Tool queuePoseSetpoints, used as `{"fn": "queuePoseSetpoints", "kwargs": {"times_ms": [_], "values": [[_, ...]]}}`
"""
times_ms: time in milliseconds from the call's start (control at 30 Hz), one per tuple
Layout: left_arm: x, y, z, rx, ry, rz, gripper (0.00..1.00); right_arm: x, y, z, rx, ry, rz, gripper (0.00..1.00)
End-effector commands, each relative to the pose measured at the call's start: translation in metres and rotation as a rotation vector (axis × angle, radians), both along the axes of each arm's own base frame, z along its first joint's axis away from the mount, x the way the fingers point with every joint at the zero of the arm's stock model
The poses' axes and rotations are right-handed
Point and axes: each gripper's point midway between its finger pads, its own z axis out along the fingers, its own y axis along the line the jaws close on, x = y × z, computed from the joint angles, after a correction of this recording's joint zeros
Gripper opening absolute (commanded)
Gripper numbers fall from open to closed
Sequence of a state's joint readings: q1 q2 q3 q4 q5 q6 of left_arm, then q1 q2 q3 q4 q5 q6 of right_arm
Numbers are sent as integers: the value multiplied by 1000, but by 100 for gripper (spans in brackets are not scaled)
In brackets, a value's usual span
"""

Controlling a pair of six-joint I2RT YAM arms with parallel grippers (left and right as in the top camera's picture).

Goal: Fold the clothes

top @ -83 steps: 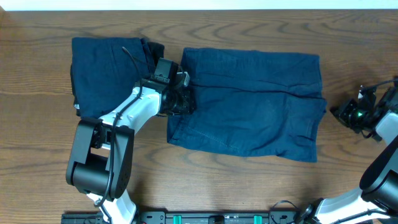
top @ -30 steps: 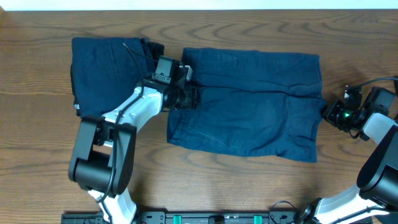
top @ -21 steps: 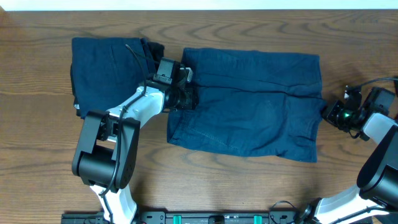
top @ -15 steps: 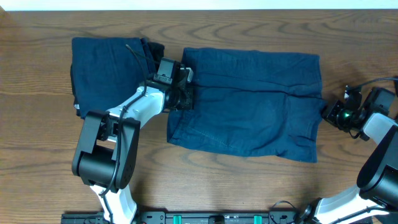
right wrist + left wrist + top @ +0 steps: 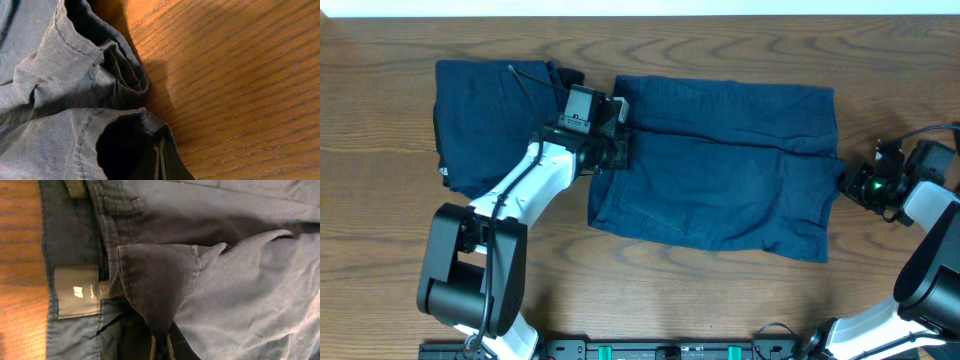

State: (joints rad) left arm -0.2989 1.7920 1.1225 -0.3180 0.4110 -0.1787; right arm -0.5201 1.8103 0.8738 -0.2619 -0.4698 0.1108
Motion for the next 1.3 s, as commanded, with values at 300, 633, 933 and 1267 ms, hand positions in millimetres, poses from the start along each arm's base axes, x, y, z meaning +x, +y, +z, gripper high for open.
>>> {"fn": "queuePoseSetpoints", "kwargs": {"times_ms": [300, 633, 933, 1267], "values": [[-5, 41, -19, 176, 42, 88, 6, -19, -34, -19, -176, 147, -142, 1], [-18, 44, -66, 218, 168, 76, 6, -23, -41, -21, -212, 172, -172, 1], [-19, 44, -77, 224, 186, 75, 7, -30, -50, -23, -246, 212, -235, 1], [-8, 41, -49, 201, 119, 80, 47, -15, -39, -16, -173, 142, -201, 34]]}}
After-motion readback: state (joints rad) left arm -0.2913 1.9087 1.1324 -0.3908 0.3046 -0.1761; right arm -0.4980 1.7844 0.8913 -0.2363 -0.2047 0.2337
